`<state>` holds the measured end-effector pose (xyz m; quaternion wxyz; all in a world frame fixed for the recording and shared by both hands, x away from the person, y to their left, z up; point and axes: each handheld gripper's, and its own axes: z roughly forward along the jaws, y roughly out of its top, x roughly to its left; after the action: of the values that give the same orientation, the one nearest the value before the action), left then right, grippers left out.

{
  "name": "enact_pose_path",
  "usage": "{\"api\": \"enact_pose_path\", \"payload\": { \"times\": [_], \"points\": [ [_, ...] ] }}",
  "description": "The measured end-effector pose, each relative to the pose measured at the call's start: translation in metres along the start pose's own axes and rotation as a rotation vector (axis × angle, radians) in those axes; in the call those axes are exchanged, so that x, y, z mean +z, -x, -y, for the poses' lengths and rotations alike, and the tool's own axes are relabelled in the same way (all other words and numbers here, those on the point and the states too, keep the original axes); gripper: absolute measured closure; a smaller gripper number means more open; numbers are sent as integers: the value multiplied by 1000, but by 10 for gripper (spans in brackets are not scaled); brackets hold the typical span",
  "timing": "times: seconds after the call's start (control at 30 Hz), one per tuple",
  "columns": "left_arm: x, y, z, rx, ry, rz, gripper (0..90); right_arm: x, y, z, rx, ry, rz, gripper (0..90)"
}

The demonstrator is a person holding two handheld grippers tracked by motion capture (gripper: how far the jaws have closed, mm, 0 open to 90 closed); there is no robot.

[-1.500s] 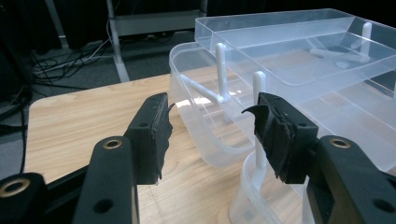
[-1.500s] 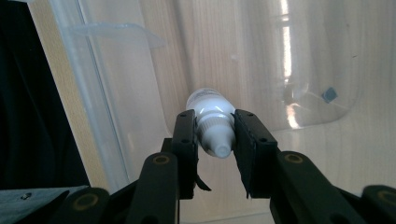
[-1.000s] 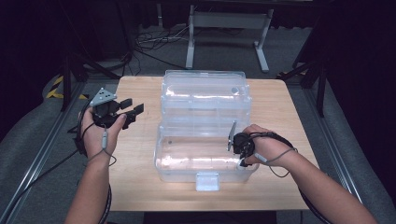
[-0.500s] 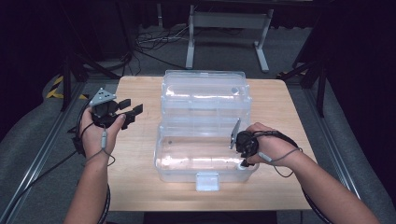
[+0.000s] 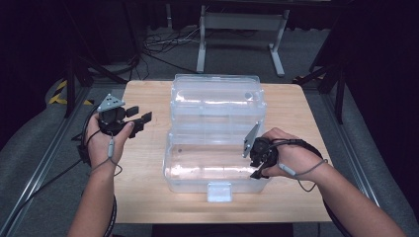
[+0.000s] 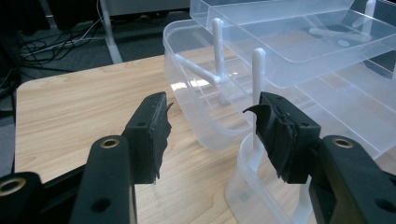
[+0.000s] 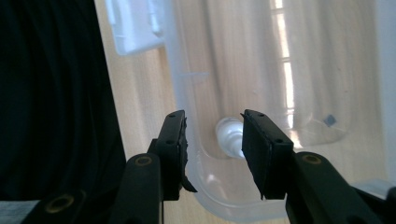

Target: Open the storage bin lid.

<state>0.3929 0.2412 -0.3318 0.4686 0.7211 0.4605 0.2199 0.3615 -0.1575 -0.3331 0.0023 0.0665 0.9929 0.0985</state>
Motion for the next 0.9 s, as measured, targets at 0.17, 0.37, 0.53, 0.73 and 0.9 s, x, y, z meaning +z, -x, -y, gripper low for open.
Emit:
{"api": "enact_pose_path", "payload": {
  "times": [0.17,0.37,0.53,0.73,0.9],
  "points": [
    [2,3,-1,22,-31,21,495,19,-7,-5,-22,-28,-34,600],
    [2,6,-3,48,-18,34,493,39,-8,-9,-38,-41,-52,622],
    [1,7,-3,54,-13,44,487,49,-8,-10,-38,-45,-52,682],
    [1,8,-3,61,-18,42,465,59,-10,-10,-47,-49,-48,802],
    [1,8,-3,69,-27,44,460,60,-12,-10,-72,-44,-23,821]
  ]
}}
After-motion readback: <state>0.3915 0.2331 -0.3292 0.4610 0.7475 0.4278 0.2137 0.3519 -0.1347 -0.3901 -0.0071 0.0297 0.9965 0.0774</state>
